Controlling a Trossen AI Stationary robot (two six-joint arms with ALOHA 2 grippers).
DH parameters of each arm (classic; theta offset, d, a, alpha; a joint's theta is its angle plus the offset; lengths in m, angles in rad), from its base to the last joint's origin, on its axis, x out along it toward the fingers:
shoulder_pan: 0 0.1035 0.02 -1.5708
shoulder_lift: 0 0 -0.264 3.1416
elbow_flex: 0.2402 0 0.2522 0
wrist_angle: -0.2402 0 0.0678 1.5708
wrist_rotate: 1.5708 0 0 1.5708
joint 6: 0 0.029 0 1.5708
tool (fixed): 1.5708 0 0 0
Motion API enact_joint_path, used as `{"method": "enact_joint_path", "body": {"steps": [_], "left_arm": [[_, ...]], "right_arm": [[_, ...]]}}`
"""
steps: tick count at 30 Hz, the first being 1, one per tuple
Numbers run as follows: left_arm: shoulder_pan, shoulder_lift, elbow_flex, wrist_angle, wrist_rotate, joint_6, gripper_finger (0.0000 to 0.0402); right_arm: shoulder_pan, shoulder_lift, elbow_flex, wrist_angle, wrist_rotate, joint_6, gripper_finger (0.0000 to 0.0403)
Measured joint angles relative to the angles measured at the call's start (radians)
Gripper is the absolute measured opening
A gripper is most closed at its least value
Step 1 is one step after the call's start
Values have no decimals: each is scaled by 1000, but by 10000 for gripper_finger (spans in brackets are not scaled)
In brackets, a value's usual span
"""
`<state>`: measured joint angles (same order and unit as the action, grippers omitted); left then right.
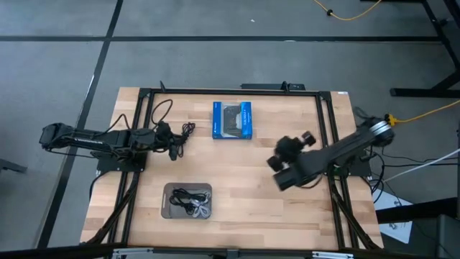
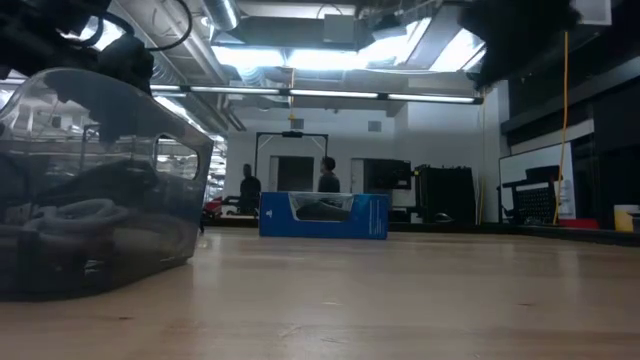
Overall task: Pick and place USB-C Cables
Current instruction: Put the black charger cable into the black bin
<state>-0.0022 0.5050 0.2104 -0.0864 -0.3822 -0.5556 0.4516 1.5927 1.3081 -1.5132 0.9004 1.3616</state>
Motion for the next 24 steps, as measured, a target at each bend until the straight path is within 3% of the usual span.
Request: {"method": "enact_joint_path", "body": {"steps": [5,8,12,17,24], "left_arm": [[0,1,0,1,-10,-19,1],[0,1,0,17,-19,-44,4],[0,8,0,36,-20,-50,4],[33,17,0,38,-25,-71,2],[110,41,-1,37,-1,-66,3]], "right_arm": [[24,-258,-319,272,-1,-50,123],[23,-401,-504,531,-46,-139,123],[-3,-568,-737,982,-133,-445,112],[-79,-745,-977,1513,-378,-888,85],[-168,-976,-1194,1792,-487,-1142,45]]}}
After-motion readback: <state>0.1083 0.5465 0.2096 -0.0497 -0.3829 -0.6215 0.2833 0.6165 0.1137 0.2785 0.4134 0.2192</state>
